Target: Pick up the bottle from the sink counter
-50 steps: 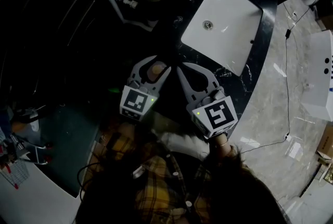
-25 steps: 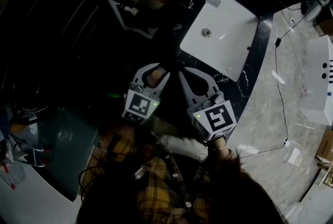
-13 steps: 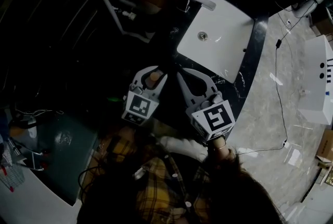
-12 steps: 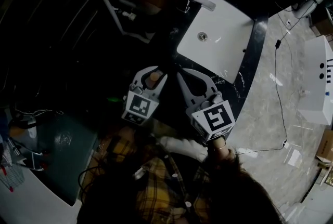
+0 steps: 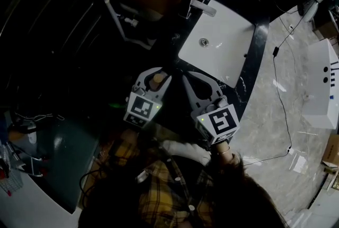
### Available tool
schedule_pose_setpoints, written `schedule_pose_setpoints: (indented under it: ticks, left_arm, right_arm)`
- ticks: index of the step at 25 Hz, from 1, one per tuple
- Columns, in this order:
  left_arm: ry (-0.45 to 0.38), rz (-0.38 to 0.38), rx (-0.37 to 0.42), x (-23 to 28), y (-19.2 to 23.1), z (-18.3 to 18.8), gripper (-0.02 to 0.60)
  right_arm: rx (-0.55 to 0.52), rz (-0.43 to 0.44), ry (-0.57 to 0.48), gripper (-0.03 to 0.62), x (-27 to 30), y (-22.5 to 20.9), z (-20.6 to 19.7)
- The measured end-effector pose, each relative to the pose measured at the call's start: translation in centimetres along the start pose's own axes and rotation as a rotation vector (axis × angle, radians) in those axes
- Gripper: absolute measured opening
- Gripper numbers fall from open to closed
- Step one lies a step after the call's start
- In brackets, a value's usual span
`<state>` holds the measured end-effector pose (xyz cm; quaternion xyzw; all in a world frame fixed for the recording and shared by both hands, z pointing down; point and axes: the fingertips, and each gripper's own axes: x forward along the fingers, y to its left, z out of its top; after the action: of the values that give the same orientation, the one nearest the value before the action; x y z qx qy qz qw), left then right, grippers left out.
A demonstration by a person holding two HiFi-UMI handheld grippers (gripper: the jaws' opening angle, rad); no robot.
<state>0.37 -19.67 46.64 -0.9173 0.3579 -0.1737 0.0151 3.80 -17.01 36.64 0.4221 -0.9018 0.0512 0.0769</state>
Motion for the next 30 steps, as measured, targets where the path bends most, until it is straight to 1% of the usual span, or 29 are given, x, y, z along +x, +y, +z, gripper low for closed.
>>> schedule_pose_setpoints:
  ticks: [4,7,11,17,23,26,30]
  left_arm:
    - [-0.027,-0.004,0.004,-0.3,0.2,1.3,0.12]
    - [-0.042,-0.007,-0.011,-0.8,0.2,2.4,0.12]
    - [-0.067,-0.012,0.004,-1.5,0.1,4.4,0.12]
    - [-0.14,-0.04,0.024,-3.1,-0.3,8.3,0.12]
    - [-0.203,-0.038,-0.034,-5.2,-0.2,12.5,0.12]
    - [-0.237,-0.035,-0.018,-6.4,-0.2,14.2,0.12]
    - [-0.279,-0.014,-0.049,-8.1,-0.2,15.9,0.12]
  right_arm:
    - [-0.003,-0.012,-0.014,0.017,-0.4,-0.2,0.5]
    - [-0.008,-0.022,-0.022,0.017,-0.8,-0.3,0.7]
    - [-0.006,-0.04,-0.036,0.017,-1.4,-0.7,1.3]
    - [-0.015,-0.065,-0.055,0.017,-2.1,-1.4,2.1]
    - [-0.04,-0.075,-0.074,0.017,-2.6,-1.5,3.4]
    - [-0.063,-0.059,-0.097,0.017,-2.8,-0.9,4.6]
    - [-0.077,-0.034,-0.124,0.017,-2.9,0.2,6.1]
